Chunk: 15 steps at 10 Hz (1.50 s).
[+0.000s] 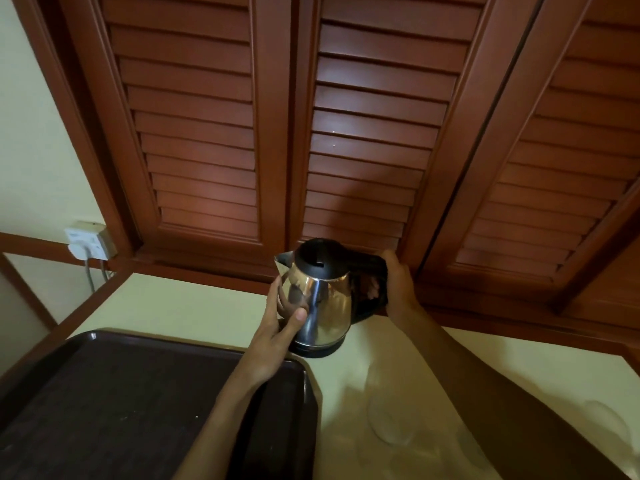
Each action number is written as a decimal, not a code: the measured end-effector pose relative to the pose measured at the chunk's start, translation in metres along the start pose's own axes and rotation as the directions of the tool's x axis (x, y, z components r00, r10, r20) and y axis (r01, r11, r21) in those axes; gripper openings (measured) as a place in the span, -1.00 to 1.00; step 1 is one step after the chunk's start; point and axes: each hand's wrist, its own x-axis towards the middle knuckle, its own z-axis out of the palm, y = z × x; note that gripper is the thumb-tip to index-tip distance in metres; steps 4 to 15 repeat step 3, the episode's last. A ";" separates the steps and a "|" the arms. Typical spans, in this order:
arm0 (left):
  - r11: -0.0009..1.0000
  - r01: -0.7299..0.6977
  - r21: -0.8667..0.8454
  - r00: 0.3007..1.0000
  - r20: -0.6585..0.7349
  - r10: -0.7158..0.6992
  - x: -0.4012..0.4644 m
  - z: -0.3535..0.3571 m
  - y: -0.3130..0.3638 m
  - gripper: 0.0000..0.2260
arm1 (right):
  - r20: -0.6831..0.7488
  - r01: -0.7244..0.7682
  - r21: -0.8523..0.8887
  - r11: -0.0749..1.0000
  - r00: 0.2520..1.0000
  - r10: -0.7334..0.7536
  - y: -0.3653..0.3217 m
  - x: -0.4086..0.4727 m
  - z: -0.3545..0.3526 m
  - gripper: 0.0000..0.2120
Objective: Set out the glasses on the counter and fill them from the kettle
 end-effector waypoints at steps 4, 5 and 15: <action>0.991 0.105 0.088 0.985 -0.144 -0.092 -0.033 -0.027 0.020 -0.32 | -0.098 0.154 -0.319 0.935 0.976 -0.194 -0.029 -0.022 -0.023 -0.76; 0.991 0.105 0.088 0.985 -0.144 -0.092 -0.033 -0.027 0.020 -0.32 | -0.098 0.154 -0.319 0.935 0.976 -0.194 -0.029 -0.022 -0.023 -0.76; 0.991 0.105 0.088 0.985 -0.144 -0.092 -0.033 -0.027 0.020 -0.32 | -0.098 0.154 -0.319 0.935 0.976 -0.194 -0.029 -0.022 -0.023 -0.76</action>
